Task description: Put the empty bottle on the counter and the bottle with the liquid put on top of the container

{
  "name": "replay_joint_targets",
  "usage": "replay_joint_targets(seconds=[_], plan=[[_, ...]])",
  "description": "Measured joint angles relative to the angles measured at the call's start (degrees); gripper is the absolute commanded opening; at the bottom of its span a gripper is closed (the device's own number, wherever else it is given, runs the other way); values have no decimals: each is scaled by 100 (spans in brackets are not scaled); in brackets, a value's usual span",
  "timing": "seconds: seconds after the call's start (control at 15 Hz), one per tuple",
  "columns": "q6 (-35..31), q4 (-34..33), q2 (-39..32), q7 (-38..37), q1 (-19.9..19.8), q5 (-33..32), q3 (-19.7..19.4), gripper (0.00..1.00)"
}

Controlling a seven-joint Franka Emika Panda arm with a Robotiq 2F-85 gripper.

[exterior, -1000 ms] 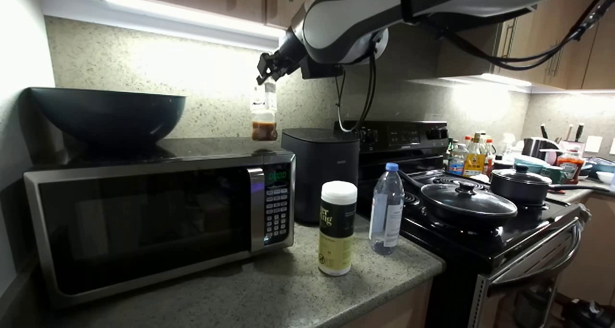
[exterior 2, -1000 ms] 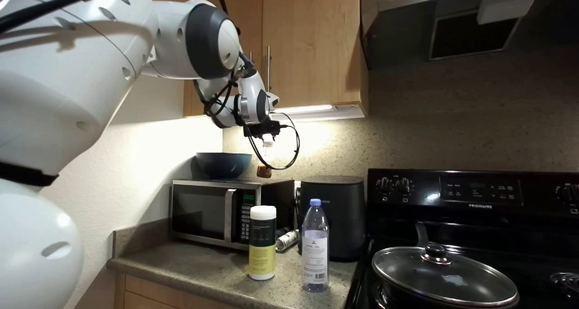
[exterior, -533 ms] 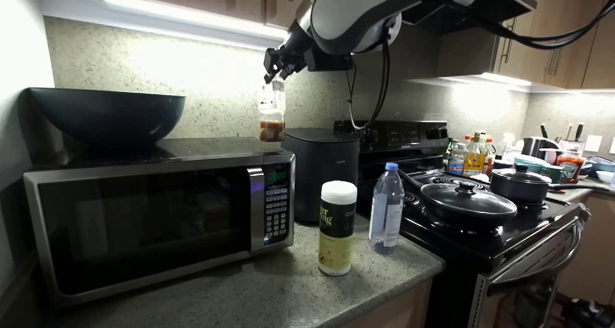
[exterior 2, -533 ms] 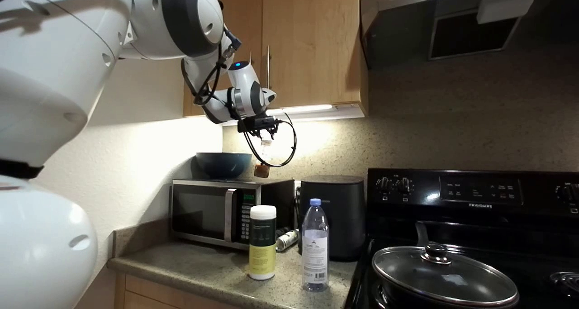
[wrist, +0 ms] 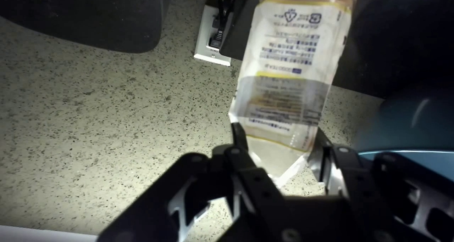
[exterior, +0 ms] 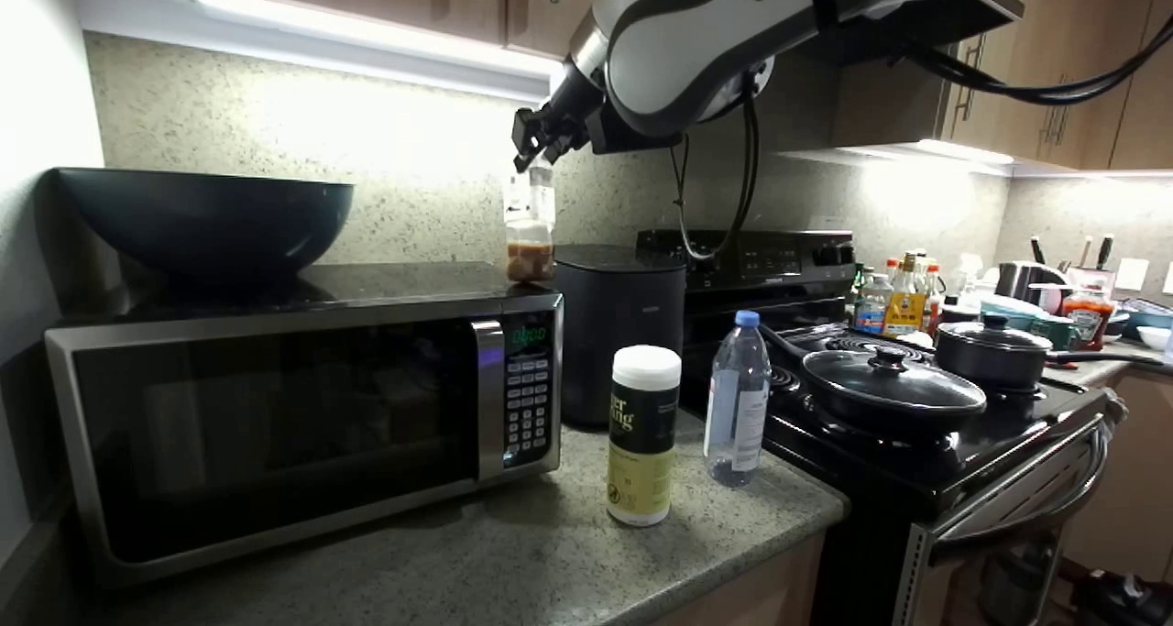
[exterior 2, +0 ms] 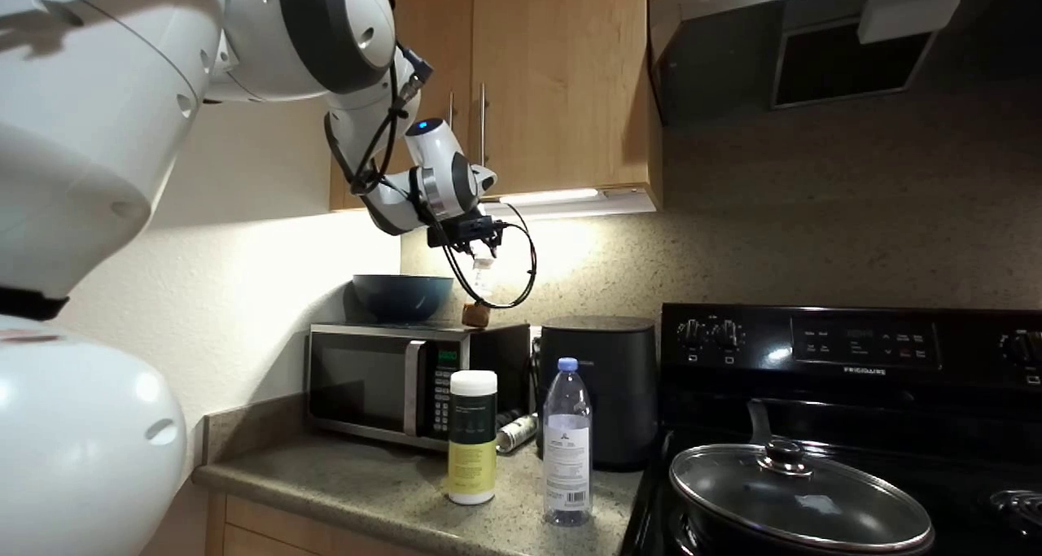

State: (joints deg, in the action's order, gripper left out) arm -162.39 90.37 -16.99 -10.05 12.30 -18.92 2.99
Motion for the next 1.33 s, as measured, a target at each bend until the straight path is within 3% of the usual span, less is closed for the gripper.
replay_joint_targets(seconds=[0.53,0.6,0.73,1.07,1.13,1.33], plan=[[-265,1277,969,-2838,760,-2122,-964,18],[-262,1406,1094,-3232,829,-2442,-1020,43],[-249,1625,1306,-3799,908,-2909,-1065,43],[-245,1749,1421,-3871,920,-2958,-1076,43],[-245,1750,1422,-3871,920,-2958,-1077,18],[-245,1758,1401,-3871,920,-2958,-1077,18]])
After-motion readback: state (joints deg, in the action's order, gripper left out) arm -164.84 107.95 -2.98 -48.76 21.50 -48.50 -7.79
